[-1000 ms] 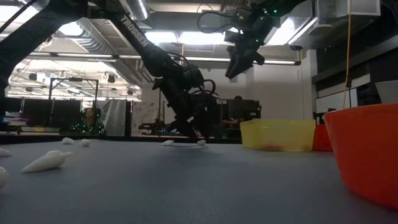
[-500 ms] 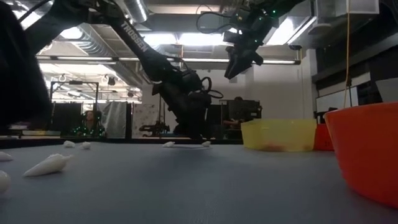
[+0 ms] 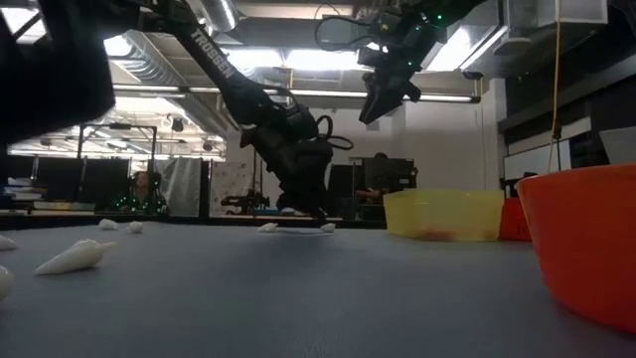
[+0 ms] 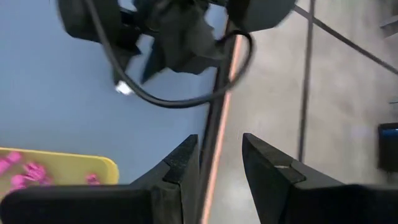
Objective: Sort Halloween decoration
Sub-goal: Put the white ghost toy into the yellow box
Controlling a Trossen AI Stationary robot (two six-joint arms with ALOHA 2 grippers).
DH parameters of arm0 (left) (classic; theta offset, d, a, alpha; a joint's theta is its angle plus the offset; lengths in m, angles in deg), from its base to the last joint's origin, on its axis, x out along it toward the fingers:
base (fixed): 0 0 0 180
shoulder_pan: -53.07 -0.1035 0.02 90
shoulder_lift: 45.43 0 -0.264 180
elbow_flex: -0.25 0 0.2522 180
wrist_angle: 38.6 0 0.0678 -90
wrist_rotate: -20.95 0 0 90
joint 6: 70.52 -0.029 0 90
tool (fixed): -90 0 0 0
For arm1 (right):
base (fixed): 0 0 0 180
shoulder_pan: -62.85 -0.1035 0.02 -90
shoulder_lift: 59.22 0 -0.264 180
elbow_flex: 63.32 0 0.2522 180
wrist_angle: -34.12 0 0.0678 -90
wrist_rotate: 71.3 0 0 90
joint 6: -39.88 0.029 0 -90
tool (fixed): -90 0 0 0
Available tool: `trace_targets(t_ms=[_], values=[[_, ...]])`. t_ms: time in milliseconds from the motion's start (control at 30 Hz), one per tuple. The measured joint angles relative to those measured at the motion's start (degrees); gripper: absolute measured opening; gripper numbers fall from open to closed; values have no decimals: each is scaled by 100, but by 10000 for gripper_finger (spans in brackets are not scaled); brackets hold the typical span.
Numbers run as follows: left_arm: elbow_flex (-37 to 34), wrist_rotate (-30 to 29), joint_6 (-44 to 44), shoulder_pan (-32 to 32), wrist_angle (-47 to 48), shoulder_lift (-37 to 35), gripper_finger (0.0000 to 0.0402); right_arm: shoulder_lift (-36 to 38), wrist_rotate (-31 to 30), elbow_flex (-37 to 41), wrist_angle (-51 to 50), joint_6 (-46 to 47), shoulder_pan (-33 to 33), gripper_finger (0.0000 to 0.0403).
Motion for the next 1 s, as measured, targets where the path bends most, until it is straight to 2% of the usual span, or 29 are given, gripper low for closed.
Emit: trace_targets(t_ms=[167,267,400,600,700,833,1000], values=[[0,-20,-7,-72,124,-287,167,0,573,0,-26,230,-2,122],[0,-24,-22,-133,508,-622,167,0,796,0,-32,243,-5,122],[-2,-116,-323,-172,1303,-1162,167,0,815,0,-32,250,-7,122],[-2,-823,-543,42,2191,-2093,167,0,813,0,-42,742,-7,122],[-5,-914,-630,258,2431,-2542,167,-16,815,0,-41,835,-7,122],[-281,-883,-669,691,2368,-3087,167,-178,812,0,-65,841,-88,130],[-1186,-1065,-162,1268,1799,-3720,167,-540,804,0,-96,831,-390,179]])
